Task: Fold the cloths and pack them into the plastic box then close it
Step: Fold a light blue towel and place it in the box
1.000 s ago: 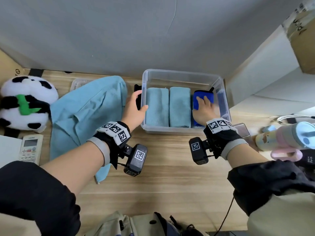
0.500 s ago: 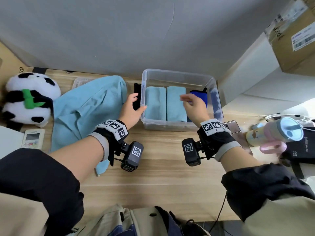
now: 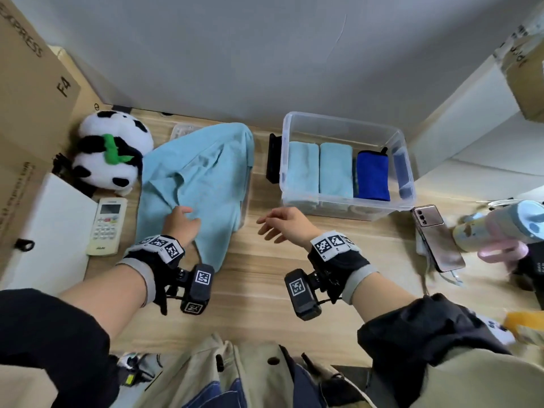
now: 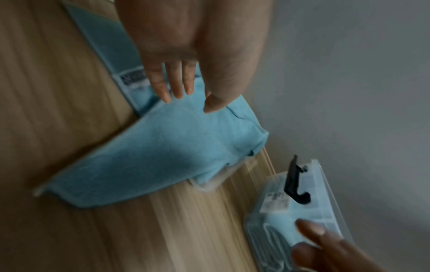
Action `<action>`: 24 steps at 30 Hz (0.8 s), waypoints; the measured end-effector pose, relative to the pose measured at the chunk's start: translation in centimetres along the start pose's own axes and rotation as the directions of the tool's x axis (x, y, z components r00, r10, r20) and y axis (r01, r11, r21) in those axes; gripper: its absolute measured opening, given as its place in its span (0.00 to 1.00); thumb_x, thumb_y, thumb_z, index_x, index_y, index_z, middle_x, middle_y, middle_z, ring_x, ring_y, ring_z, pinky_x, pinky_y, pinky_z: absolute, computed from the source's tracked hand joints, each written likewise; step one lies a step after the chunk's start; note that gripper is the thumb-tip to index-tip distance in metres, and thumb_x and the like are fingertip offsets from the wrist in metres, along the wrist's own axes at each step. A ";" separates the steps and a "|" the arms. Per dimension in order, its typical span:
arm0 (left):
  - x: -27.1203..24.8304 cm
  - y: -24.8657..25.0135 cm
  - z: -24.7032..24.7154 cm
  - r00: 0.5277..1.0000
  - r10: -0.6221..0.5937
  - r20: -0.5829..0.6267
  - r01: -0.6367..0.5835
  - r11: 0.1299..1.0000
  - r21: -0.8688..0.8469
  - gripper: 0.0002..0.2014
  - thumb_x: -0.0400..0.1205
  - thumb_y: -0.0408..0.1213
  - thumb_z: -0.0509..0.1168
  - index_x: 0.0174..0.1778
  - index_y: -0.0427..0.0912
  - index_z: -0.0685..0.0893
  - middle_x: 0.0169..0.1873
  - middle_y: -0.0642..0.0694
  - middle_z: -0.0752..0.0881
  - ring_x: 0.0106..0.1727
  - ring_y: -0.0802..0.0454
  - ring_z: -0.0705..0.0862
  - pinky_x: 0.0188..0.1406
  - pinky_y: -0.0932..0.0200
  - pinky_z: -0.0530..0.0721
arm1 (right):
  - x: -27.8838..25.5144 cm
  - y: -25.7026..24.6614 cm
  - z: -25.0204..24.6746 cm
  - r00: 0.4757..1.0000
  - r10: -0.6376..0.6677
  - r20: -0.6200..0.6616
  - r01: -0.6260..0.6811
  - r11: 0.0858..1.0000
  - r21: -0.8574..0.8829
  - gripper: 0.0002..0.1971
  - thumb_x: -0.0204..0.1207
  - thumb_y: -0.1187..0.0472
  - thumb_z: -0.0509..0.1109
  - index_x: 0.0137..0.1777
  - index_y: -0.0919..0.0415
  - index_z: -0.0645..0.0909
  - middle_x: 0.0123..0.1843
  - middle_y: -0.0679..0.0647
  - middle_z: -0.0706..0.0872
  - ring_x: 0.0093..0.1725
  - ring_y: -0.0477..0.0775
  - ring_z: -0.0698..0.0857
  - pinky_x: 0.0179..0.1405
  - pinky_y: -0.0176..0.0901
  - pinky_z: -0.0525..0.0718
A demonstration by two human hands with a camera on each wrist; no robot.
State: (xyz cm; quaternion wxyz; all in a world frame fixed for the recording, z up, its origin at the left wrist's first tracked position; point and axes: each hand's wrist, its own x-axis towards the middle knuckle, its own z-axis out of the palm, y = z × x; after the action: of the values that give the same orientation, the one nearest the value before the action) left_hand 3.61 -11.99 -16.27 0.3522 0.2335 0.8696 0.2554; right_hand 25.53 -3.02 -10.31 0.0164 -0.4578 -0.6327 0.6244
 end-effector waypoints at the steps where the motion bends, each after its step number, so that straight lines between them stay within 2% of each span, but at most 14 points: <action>1: 0.0 -0.6 -0.4 0.998 -0.046 0.045 0.045 0.999 0.031 0.05 0.73 0.32 0.66 0.43 0.38 0.82 0.43 0.28 0.82 0.47 0.35 0.81 0.51 0.52 0.78 | 0.4 0.3 0.8 0.999 0.043 0.021 -0.043 0.999 -0.014 0.11 0.81 0.68 0.56 0.49 0.61 0.80 0.37 0.51 0.86 0.34 0.48 0.83 0.31 0.35 0.79; 2: 0.0 -1.2 -0.6 0.992 -0.085 0.089 0.082 0.996 0.039 0.03 0.72 0.33 0.66 0.33 0.39 0.79 0.33 0.30 0.79 0.37 0.38 0.79 0.41 0.55 0.76 | 0.8 0.6 1.5 0.996 0.085 0.037 -0.084 0.996 -0.030 0.11 0.81 0.69 0.56 0.49 0.62 0.80 0.37 0.51 0.86 0.34 0.48 0.82 0.32 0.36 0.79; 3: 0.4 -2.0 -0.6 0.985 -0.124 0.124 0.120 0.992 0.037 0.10 0.73 0.33 0.67 0.27 0.39 0.76 0.25 0.34 0.77 0.29 0.42 0.77 0.34 0.59 0.73 | 1.2 0.8 2.3 0.991 0.122 0.051 -0.119 0.992 -0.047 0.11 0.81 0.69 0.56 0.50 0.62 0.80 0.37 0.51 0.85 0.33 0.48 0.82 0.32 0.36 0.79; 4: 0.4 -2.5 -0.6 0.974 -0.158 0.162 0.157 0.987 0.018 0.14 0.75 0.33 0.67 0.25 0.40 0.73 0.20 0.38 0.77 0.23 0.44 0.76 0.27 0.63 0.71 | 1.6 0.9 3.0 0.987 0.152 0.060 -0.148 0.987 -0.059 0.11 0.81 0.69 0.56 0.51 0.62 0.80 0.37 0.51 0.85 0.33 0.48 0.82 0.31 0.35 0.79; 5: 0.4 -2.8 -0.6 0.958 -0.192 0.212 0.201 0.979 -0.022 0.14 0.78 0.33 0.66 0.27 0.41 0.71 0.20 0.43 0.79 0.18 0.49 0.76 0.20 0.68 0.67 | 1.9 1.0 3.6 0.982 0.175 0.066 -0.171 0.983 -0.067 0.11 0.81 0.69 0.56 0.51 0.62 0.80 0.36 0.51 0.85 0.32 0.47 0.81 0.30 0.34 0.78; 8: 0.0 -3.0 -0.1 0.897 -0.269 0.351 0.311 0.948 -0.070 0.11 0.82 0.36 0.64 0.34 0.42 0.72 0.30 0.45 0.81 0.14 0.60 0.75 0.14 0.74 0.60 | 2.4 0.9 4.9 0.972 0.226 0.060 -0.222 0.973 -0.064 0.11 0.81 0.69 0.56 0.50 0.62 0.80 0.35 0.51 0.84 0.31 0.46 0.81 0.29 0.33 0.77; 10: -0.3 -2.9 -0.1 0.868 -0.282 0.409 0.340 0.937 -0.075 0.09 0.82 0.37 0.65 0.37 0.41 0.75 0.32 0.46 0.81 0.14 0.62 0.74 0.09 0.75 0.58 | 2.6 0.7 5.5 0.968 0.244 0.053 -0.240 0.968 -0.069 0.10 0.81 0.69 0.56 0.50 0.61 0.80 0.36 0.50 0.84 0.31 0.46 0.80 0.31 0.34 0.77; 13: -0.4 -2.8 -0.1 0.854 -0.261 0.450 0.335 0.938 -0.092 0.09 0.79 0.36 0.68 0.35 0.39 0.77 0.30 0.47 0.79 0.17 0.60 0.71 0.08 0.74 0.58 | 2.9 0.7 6.1 0.971 0.235 0.032 -0.229 0.965 -0.130 0.07 0.79 0.66 0.62 0.52 0.60 0.80 0.41 0.52 0.85 0.34 0.46 0.82 0.33 0.36 0.79; 14: -0.6 -2.6 -0.2 0.852 -0.245 0.462 0.322 0.942 -0.094 0.09 0.79 0.35 0.68 0.34 0.39 0.77 0.29 0.48 0.79 0.20 0.58 0.70 0.09 0.74 0.58 | 3.0 0.8 6.3 0.975 0.219 0.023 -0.212 0.963 -0.163 0.08 0.78 0.64 0.65 0.55 0.60 0.80 0.45 0.53 0.85 0.37 0.47 0.83 0.36 0.38 0.82; 16: -1.0 -1.6 -0.5 0.858 -0.185 0.479 0.263 0.959 -0.101 0.10 0.79 0.35 0.67 0.34 0.40 0.77 0.28 0.48 0.78 0.24 0.57 0.69 0.09 0.73 0.59 | 3.1 0.9 6.6 0.986 0.168 -0.001 -0.163 0.953 -0.257 0.20 0.73 0.56 0.73 0.63 0.59 0.77 0.54 0.54 0.83 0.48 0.50 0.84 0.47 0.45 0.84; 19: -1.9 0.9 -1.4 0.868 -0.015 0.496 0.115 0.978 -0.172 0.09 0.78 0.38 0.69 0.34 0.40 0.80 0.27 0.49 0.77 0.24 0.58 0.69 0.13 0.71 0.62 | 2.9 0.3 7.4 0.999 0.038 -0.015 -0.040 0.918 -0.395 0.38 0.66 0.48 0.79 0.74 0.57 0.69 0.68 0.55 0.77 0.66 0.54 0.78 0.64 0.46 0.77; 21: -2.9 3.1 -2.0 0.865 0.126 0.487 -0.008 0.971 -0.238 0.08 0.77 0.39 0.70 0.34 0.42 0.82 0.26 0.51 0.78 0.24 0.60 0.71 0.17 0.71 0.66 | 2.8 -0.4 7.8 0.990 -0.106 -0.092 0.055 0.896 -0.441 0.35 0.68 0.51 0.77 0.73 0.59 0.69 0.69 0.56 0.77 0.67 0.55 0.77 0.65 0.44 0.74; 23: -4.1 5.3 -2.3 0.869 0.270 0.414 -0.149 0.942 -0.302 0.08 0.77 0.38 0.70 0.33 0.42 0.83 0.25 0.52 0.80 0.22 0.66 0.75 0.20 0.74 0.70 | 2.6 -1.4 7.6 0.938 -0.260 -0.228 0.137 0.885 -0.445 0.22 0.74 0.60 0.72 0.67 0.64 0.76 0.62 0.60 0.83 0.60 0.57 0.81 0.63 0.46 0.78; 24: -4.6 6.3 -2.5 0.873 0.335 0.355 -0.208 0.913 -0.351 0.07 0.78 0.36 0.70 0.34 0.41 0.84 0.27 0.51 0.81 0.23 0.68 0.77 0.23 0.78 0.72 | 2.4 -1.9 7.2 0.905 -0.299 -0.302 0.159 0.897 -0.412 0.16 0.75 0.64 0.68 0.63 0.65 0.78 0.57 0.61 0.85 0.55 0.58 0.83 0.60 0.50 0.81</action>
State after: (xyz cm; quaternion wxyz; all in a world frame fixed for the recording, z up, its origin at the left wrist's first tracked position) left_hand 6.19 -10.62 -8.63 0.5174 0.3462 0.6852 0.3782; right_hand 18.76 -6.79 -11.69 0.1172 -0.4790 -0.7773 0.3907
